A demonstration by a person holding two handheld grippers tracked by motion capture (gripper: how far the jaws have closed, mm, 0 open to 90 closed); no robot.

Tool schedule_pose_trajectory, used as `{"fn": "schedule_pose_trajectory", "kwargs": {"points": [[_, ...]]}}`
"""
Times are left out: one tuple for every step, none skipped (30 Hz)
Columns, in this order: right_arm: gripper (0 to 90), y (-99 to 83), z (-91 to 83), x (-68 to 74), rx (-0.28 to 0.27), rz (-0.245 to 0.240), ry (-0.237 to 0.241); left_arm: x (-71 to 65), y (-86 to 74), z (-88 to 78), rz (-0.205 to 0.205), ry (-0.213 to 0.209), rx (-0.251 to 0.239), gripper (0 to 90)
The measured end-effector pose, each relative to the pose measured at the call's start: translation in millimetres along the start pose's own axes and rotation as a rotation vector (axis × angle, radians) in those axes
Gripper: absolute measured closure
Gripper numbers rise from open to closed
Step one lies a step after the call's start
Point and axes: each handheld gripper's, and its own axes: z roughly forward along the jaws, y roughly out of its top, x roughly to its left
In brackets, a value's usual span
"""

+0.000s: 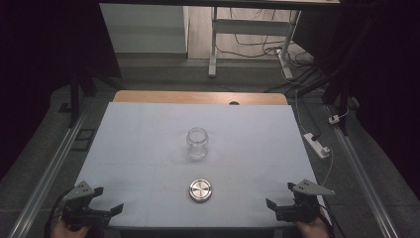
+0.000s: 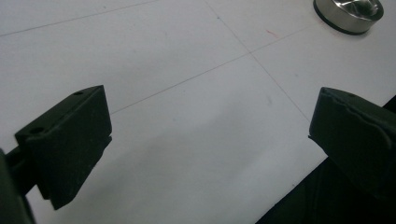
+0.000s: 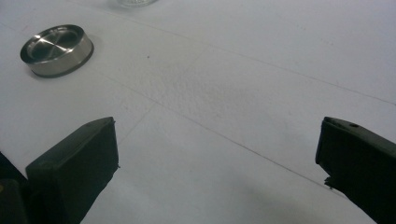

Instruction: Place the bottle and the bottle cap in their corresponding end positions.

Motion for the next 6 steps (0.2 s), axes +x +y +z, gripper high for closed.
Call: {"fn": "schedule_pose_trajectory", "kwargs": {"points": [[0.0, -0.3, -0.3, 0.0, 0.004, 0.0, -0.005, -0.2, -0.2, 0.3, 0.001, 0.002, 0.006, 0.3], [0.0, -0.3, -0.4, 0.1, 0.005, 0.001, -0.005, -0.6, -0.1, 0.6, 0.002, 0.004, 0.01, 0.4], [0.0, -0.3, -0.4, 0.1, 0.007, 0.001, -0.006, -1.1, 0.1, 1.3, 0.005, 0.008, 0.014, 0.4], [0.0, -0.3, 0.0, 0.1, 0.009, 0.001, -0.005, -1.5, 0.5, 1.8, 0.008, 0.011, 0.021, 0.4], [0.0, -0.3, 0.6, 0.2, 0.011, -0.002, -0.007, -1.7, 1.0, 2.2, 0.009, 0.011, 0.027, 0.3], [0.0, -0.3, 1.0, 0.3, 0.016, -0.005, -0.01, -1.8, 1.3, 2.5, 0.008, 0.011, 0.027, 0.3]]}}
